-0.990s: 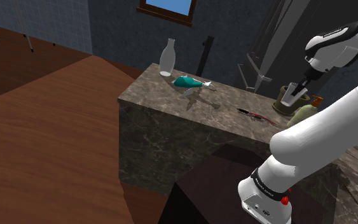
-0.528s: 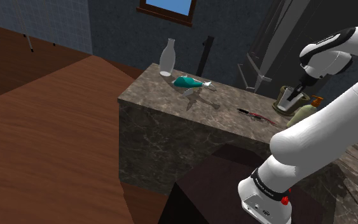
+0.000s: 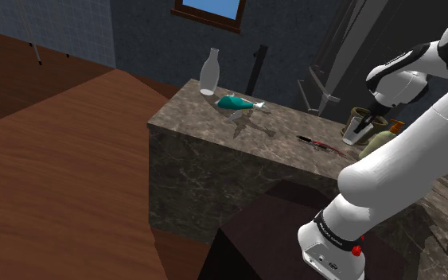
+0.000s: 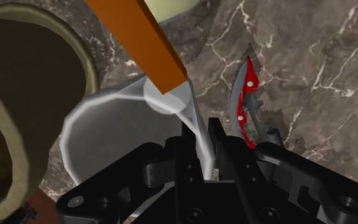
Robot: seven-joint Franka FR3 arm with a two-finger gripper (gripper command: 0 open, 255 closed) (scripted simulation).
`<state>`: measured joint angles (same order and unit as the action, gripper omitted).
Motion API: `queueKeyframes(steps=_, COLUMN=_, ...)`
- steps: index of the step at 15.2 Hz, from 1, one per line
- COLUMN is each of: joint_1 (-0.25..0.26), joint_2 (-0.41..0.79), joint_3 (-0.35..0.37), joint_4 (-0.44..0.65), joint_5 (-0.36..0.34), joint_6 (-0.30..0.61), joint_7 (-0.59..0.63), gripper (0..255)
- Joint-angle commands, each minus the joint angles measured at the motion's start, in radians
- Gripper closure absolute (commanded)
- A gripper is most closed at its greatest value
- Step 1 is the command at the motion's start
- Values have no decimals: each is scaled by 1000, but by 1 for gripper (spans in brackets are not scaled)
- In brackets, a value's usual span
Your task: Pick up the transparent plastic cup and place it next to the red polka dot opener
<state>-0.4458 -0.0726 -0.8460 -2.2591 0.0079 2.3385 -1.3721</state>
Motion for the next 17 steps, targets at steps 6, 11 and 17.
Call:
queueKeyframes(steps=6, joint_1=3, joint_2=51, joint_3=-10, joint_4=-22, joint_5=57, joint_6=56, joint_7=-45, gripper=255)
queueKeyframes(steps=11, joint_1=3, joint_2=51, joint_3=-10, joint_4=-22, joint_5=57, joint_6=56, joint_7=-45, gripper=0)
queueKeyframes(steps=17, joint_1=2, joint_2=15, joint_3=-7, joint_4=-13, joint_5=17, joint_6=24, joint_7=-16, gripper=0)
